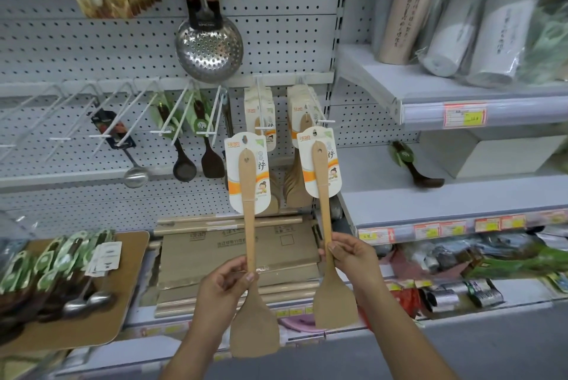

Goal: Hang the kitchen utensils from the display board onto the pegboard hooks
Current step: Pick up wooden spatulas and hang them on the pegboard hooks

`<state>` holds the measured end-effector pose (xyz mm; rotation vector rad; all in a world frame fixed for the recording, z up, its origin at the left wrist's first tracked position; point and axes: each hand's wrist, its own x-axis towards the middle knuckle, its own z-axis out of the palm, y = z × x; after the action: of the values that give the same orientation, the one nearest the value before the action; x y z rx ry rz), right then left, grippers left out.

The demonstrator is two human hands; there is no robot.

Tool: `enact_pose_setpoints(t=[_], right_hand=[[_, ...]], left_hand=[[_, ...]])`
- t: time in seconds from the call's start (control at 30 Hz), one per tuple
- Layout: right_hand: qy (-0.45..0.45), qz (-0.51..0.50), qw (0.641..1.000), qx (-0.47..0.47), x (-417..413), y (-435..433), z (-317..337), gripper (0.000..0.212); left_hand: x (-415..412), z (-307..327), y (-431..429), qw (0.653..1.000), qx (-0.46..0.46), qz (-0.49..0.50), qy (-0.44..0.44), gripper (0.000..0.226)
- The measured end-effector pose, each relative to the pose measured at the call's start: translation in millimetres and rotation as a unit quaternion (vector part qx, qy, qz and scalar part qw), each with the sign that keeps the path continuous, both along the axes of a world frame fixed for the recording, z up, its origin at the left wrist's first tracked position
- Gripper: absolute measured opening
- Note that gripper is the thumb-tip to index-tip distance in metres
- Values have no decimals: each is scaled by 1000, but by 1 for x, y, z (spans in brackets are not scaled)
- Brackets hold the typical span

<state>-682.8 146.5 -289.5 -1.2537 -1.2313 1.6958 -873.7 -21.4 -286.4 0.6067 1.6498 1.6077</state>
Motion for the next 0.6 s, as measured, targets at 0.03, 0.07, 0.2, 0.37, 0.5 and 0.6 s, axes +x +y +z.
enact_pose_setpoints(t=[0.03, 0.07, 0.2, 0.37, 0.5, 0.6], right_hand=[[1, -3, 1000, 0, 0, 1, -2, 19], [2, -5, 1000, -1, 0, 2, -4, 19], [9, -13, 1000, -5, 1, 4, -12, 20], [20, -16, 1000, -2, 2, 3, -17, 21], [22, -16, 1000, 11, 3, 4, -19, 20], [25, -20, 999, 17, 3, 6, -20, 20]], left_hand=[[0, 0, 0, 1000, 0, 1, 1, 33], [0, 0, 1, 1000, 0, 1, 2, 33], [0, 1, 2, 1000, -3, 4, 5, 33], [1, -1, 6, 1000, -11, -2, 21, 33], [4, 0, 13, 1000, -18, -5, 25, 31], [6, 2, 18, 999, -24, -5, 25, 31]])
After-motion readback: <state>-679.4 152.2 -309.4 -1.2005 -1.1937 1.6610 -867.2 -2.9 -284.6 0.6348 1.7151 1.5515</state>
